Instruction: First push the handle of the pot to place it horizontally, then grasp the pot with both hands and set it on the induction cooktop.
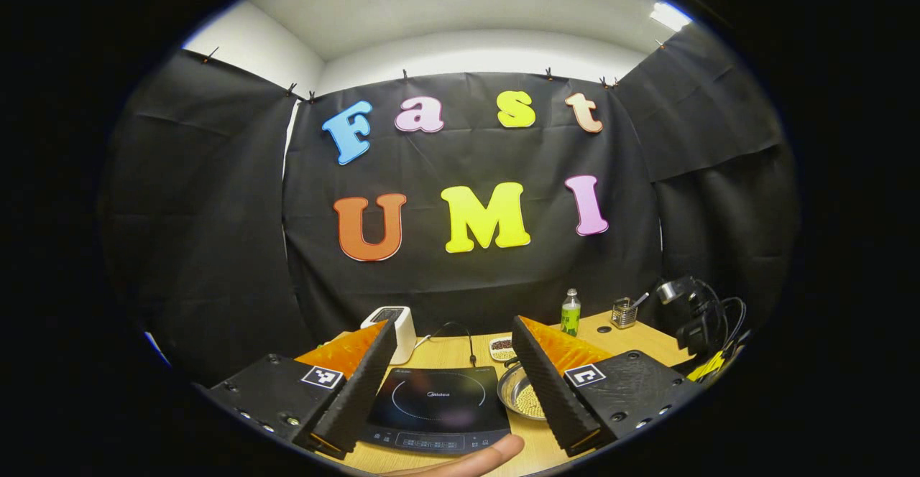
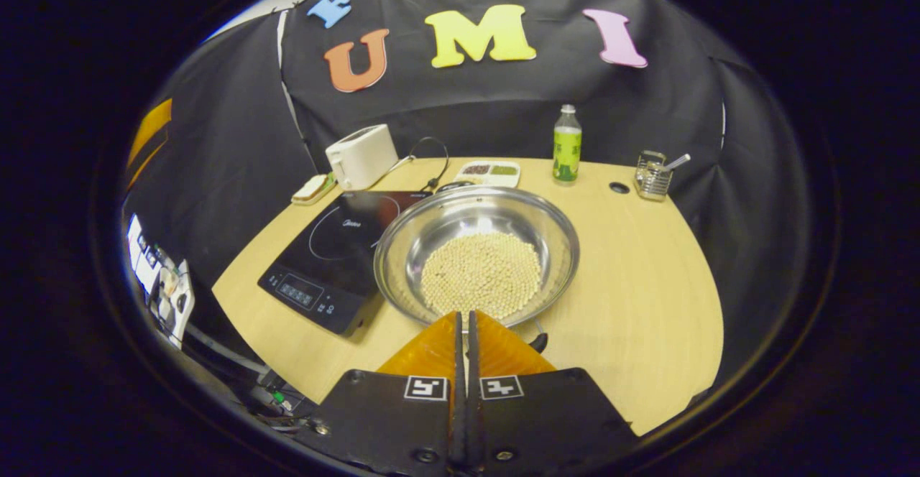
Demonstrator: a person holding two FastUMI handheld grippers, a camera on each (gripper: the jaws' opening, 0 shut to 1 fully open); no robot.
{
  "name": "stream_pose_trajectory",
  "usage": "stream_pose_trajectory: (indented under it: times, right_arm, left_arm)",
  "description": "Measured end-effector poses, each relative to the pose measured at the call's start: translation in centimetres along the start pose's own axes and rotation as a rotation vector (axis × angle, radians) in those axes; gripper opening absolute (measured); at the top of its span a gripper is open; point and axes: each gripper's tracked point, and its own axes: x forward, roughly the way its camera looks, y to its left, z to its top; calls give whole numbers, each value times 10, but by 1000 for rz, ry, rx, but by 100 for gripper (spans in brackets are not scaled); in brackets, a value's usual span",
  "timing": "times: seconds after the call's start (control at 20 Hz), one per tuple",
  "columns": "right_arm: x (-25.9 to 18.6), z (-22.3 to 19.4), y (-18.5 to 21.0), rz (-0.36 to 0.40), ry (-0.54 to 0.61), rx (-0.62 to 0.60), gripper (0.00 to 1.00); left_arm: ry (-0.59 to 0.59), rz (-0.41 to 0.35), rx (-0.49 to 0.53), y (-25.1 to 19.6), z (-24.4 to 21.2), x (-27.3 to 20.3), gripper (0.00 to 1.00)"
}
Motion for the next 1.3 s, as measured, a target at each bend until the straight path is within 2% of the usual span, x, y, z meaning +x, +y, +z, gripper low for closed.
stream_pose_trajectory:
  times: [0.1, 0.15, 0.4, 0.45, 0.65, 0.85, 0.9, 1.0, 1.1, 1.2, 1.3]
  right_arm:
    - [12, -12, -1, -7, 31, -2, 4]
    - [17, -17, 0, -13, 40, -6, 1]
    - [31, -38, 3, -22, 61, -28, 4]
    - [32, -37, -1, -34, 48, -25, 0]
    - [36, -43, 1, 14, 48, -11, 0]
    - [37, -43, -4, 30, 40, -28, 3]
    - [38, -43, -7, 35, 40, -29, 1]
    - [38, -41, -14, 31, 35, -29, 4]
    - [38, -40, -21, 18, 29, -36, 0]
    - [40, -40, -23, 21, 22, -44, 4]
    - [39, -40, -27, 28, 24, -40, 1]
  left_arm:
    - [2, -2, -11, -1, -2, -2, 96]
    - [9, 0, -16, -2, -5, -2, 96]
    - [33, -11, -30, -9, -18, -3, 96]
    - [28, 0, -31, -6, -17, -4, 96]
    - [3, 17, -38, -3, -11, -1, 96]
    - [-9, 12, -37, -7, -11, 5, 96]
    - [-13, 16, -27, -6, -12, 7, 96]
    - [-7, 22, -32, -6, -16, 12, 96]
    - [10, 35, -59, -3, -20, 19, 96]
    - [10, 59, -50, 6, -15, 26, 96]
    - [18, 76, -32, 11, -12, 35, 96]
